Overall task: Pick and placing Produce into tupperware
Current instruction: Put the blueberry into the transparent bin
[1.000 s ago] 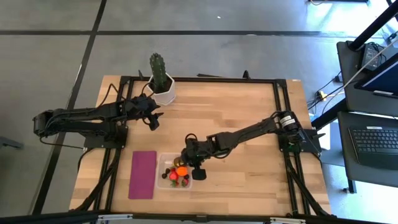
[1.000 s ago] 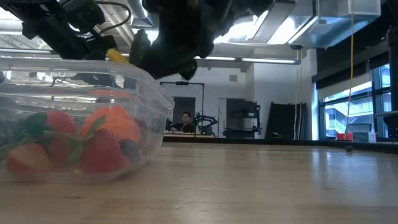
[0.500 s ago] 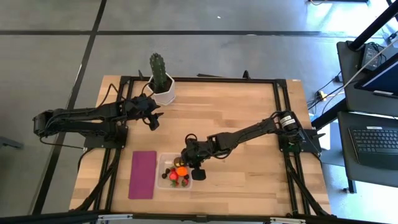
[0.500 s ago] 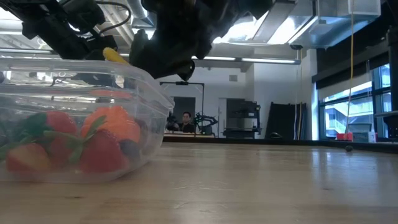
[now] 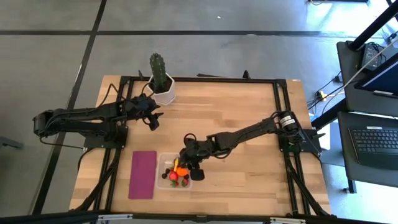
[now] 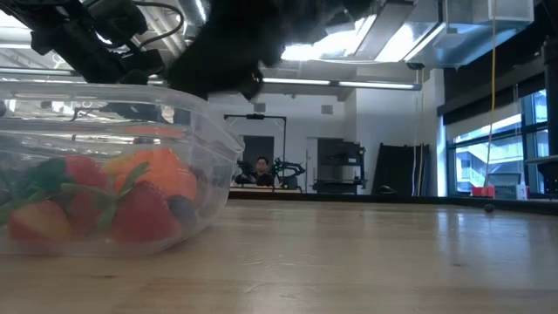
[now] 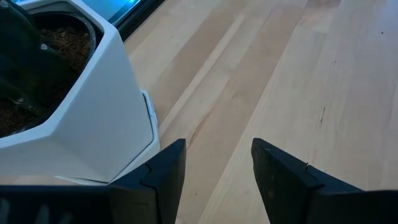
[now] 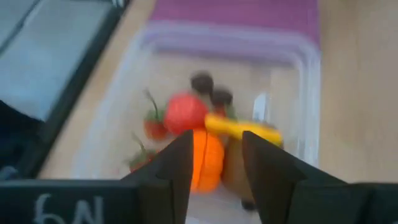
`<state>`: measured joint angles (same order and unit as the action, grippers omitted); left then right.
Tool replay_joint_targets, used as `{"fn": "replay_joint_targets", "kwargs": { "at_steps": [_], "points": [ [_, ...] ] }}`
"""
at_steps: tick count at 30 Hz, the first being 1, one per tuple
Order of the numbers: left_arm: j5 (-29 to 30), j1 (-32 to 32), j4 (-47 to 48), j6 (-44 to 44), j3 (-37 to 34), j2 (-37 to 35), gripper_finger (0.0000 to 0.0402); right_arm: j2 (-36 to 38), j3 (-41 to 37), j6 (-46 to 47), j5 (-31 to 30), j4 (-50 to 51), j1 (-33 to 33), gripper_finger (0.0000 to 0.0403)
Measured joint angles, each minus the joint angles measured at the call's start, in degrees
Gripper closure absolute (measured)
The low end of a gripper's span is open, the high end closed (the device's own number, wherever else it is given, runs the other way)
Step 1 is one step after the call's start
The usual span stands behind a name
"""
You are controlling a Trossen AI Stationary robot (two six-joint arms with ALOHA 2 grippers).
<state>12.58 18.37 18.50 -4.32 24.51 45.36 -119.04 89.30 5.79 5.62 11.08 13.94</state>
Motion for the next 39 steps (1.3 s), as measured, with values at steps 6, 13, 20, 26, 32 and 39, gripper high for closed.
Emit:
{"fn": "replay_joint_targets", "kwargs": {
  "at_steps": [6,13,20,26,32,39],
  "points": [
    [0.0,0.0,0.0,0.0,0.0,0.0,0.0225,0.1,10.7,0.3,2.1,8.2,-2.2,0.022],
    [0.0,0.0,0.0,0.0,0.0,0.0,0.0225,0.2,26.0,2.1,1.3,29.3,-7.0,0.0139],
    [0.0,0.0,0.0,0.0,0.0,0.0,0.0225,0.1,34.4,1.7,-1.4,44.5,-11.1,0.0102],
    [0.0,0.0,0.0,0.0,0.0,0.0,0.0225,0.2,35.8,3.7,-5.9,60.9,-13.9,0.0105],
    [0.0,0.0,0.4,0.4,0.0,0.0,0.0225,0.4,35.8,4.2,-12.2,72.1,-15.5,0.0106],
    [0.0,0.0,1.9,0.4,0.0,0.0,0.0225,3.6,35.8,3.6,-14.4,76.2,-17.6,0.0106]
  ]
}}
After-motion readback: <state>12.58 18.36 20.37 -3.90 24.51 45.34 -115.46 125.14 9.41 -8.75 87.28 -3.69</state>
